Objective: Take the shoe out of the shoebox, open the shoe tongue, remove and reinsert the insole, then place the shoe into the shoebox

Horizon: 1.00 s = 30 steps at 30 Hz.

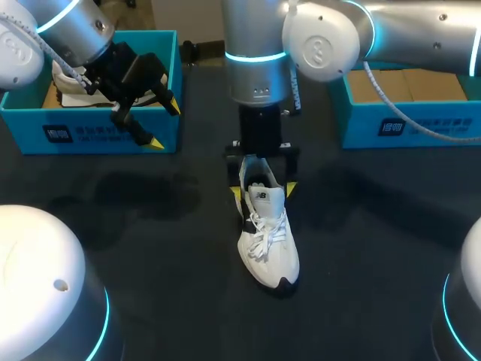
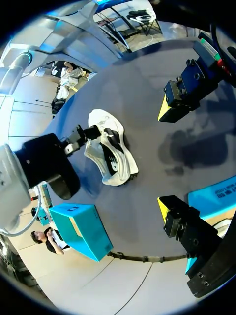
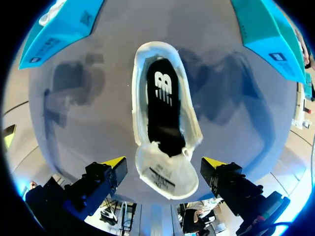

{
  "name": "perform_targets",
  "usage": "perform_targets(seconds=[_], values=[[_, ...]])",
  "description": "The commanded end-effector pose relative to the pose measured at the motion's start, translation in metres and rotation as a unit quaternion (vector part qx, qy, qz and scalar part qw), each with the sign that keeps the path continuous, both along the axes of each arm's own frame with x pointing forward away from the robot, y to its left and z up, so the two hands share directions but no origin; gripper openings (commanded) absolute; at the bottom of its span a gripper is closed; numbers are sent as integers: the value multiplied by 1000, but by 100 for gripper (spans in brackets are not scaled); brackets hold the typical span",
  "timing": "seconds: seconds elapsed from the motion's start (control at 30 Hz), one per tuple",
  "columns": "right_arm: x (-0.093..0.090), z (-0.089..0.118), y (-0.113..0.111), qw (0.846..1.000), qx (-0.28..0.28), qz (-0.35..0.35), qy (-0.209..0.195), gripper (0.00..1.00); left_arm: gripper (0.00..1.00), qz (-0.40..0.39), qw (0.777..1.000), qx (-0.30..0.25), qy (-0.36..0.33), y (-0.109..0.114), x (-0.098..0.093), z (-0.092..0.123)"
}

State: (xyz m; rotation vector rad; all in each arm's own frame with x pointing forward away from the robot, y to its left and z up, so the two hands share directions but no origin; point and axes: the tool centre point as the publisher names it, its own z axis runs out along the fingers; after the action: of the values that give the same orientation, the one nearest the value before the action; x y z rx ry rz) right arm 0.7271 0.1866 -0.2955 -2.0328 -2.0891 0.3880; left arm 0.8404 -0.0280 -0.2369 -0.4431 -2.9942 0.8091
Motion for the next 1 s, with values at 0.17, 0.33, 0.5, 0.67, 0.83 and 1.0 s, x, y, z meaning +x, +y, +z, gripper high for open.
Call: perform_targets(seconds=[0.17, 0.33, 0.5, 0.67, 0.83, 1.0], values=[[-25, 20, -7, 999, -17, -34, -32, 100, 100, 0, 1000, 1, -1, 0, -1, 0], [-44, 24, -6, 998, -14, -53, -30, 100, 100, 0, 1000, 1, -1, 0, -1, 0], [-54, 19, -6, 998, -8, -62, -28, 50, 100, 0, 1000, 1, -1, 0, -1, 0], [-57, 16, -6, 998, -5, -63, -27, 30, 100, 0, 1000, 1, -1, 0, -1, 0], [-52, 11, -7, 998, -1, -59, -28, 31, 100, 0, 1000, 1, -1, 0, -1, 0], [-43, 2, -8, 998, 8, -49, -27, 25, 100, 0, 1000, 1, -1, 0, -1, 0]])
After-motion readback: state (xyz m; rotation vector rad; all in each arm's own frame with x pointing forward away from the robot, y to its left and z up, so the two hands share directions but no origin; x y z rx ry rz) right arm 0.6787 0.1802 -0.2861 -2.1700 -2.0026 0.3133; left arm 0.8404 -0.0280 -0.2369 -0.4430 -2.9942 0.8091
